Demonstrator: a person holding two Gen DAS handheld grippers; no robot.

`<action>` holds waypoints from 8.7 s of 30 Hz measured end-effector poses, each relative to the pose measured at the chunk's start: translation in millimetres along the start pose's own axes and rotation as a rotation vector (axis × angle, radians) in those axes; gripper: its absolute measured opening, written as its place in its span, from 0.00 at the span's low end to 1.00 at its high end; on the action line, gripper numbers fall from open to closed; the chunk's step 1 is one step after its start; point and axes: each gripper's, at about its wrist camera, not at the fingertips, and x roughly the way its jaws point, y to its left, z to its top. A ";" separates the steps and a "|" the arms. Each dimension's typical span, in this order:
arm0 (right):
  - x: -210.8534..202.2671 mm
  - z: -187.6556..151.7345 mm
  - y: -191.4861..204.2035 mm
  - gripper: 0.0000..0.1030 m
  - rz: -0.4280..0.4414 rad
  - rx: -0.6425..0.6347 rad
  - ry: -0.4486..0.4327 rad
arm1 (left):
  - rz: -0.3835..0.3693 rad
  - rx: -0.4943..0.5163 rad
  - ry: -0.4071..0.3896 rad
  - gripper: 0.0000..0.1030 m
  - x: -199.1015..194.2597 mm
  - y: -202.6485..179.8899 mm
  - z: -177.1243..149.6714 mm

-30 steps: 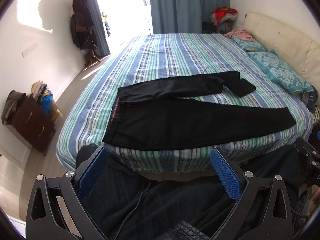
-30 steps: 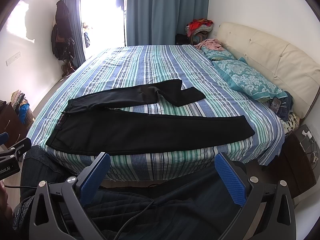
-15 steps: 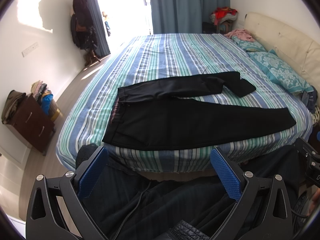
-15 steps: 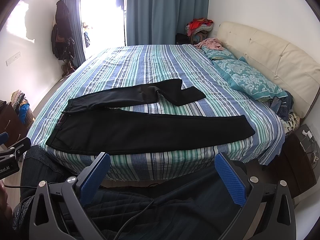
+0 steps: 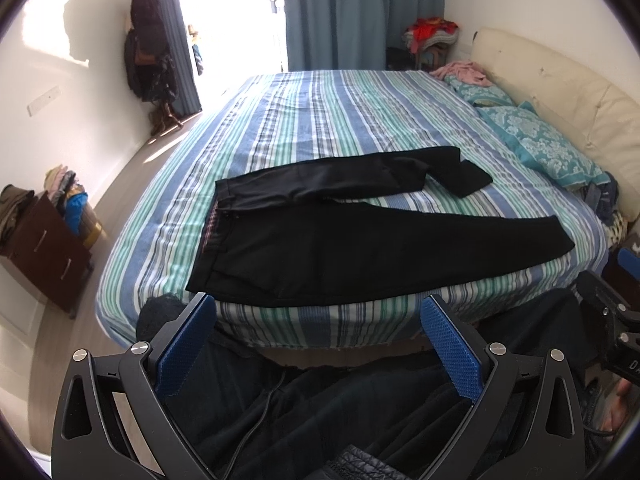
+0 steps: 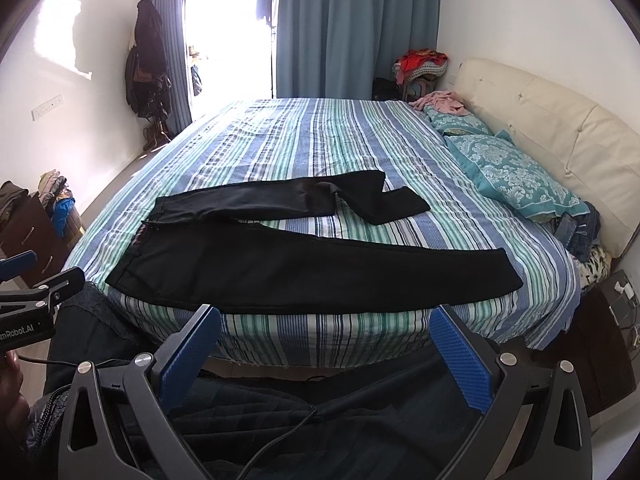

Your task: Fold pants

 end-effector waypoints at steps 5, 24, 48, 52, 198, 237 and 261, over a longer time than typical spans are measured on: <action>-58.1 18.3 -29.2 1.00 0.064 0.091 -0.459 | -0.058 -0.041 -0.091 0.99 4.7 2.1 39.8; 362.2 154.0 -266.9 0.98 0.070 0.156 0.185 | -0.025 -0.059 0.136 0.99 153.2 -25.6 85.2; 631.3 274.8 -386.6 0.29 -0.286 -0.043 0.326 | 0.072 0.077 0.355 0.99 277.3 -87.3 87.2; 627.2 251.0 -397.4 0.52 -0.356 0.021 0.302 | 0.106 0.080 0.315 0.99 294.2 -86.5 104.3; 367.7 -9.3 -62.4 0.89 0.224 -0.100 0.243 | 0.239 -0.125 0.257 1.00 333.4 -7.8 -9.3; 367.6 -6.6 -71.9 0.89 0.234 -0.061 0.237 | 0.160 -0.094 0.270 0.99 329.1 -8.6 19.6; 528.0 182.4 -354.8 0.89 -0.002 0.309 0.214 | 0.278 -0.198 0.138 1.00 492.4 15.5 126.0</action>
